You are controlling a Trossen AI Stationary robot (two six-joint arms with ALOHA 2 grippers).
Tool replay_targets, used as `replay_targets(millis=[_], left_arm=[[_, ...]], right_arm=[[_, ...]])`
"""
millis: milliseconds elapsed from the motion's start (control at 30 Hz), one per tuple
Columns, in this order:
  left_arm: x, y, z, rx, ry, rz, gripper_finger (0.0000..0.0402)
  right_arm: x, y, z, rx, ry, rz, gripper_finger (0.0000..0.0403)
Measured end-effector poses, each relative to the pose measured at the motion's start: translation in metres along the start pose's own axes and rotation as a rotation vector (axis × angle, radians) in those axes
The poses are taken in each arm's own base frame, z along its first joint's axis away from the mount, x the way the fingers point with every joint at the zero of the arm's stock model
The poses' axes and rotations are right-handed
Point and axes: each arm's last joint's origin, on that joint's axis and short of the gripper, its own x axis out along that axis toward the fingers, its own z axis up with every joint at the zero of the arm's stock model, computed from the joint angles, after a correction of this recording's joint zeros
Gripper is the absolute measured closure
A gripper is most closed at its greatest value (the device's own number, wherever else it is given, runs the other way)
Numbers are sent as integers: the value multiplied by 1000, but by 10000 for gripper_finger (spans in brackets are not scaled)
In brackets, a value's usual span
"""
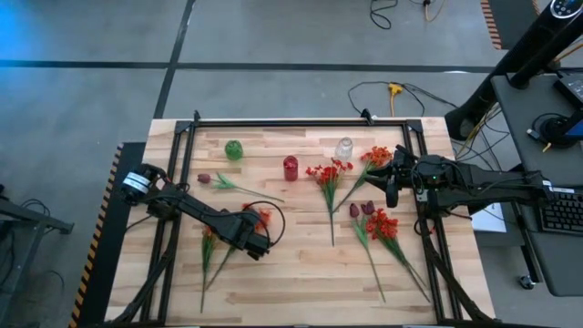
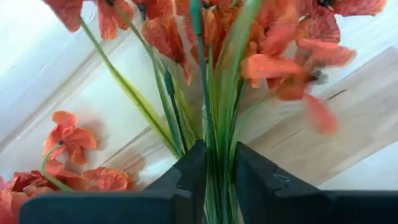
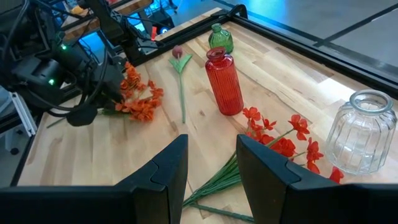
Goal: Sort flowers into vase by color
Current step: Put the bottom right orange flowers into the red vase
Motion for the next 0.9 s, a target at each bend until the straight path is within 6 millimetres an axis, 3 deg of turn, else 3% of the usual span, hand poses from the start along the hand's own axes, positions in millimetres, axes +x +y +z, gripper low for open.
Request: replay_targets(millis=[333, 500, 667, 900], left_arm=[[-1, 0, 1, 3, -14, -2, 364], [-12, -2, 3, 49, -48, -35, 364], [-41, -3, 11, 136, -165, -112, 364], [-98, 0, 26, 296, -460, -283, 364]], right_arm=[[0, 0, 0, -3, 0, 0, 275], [0, 0, 0, -12, 0, 0, 275], [0, 0, 0, -12, -1, 1, 275], [0, 0, 0, -11, 0, 0, 275]])
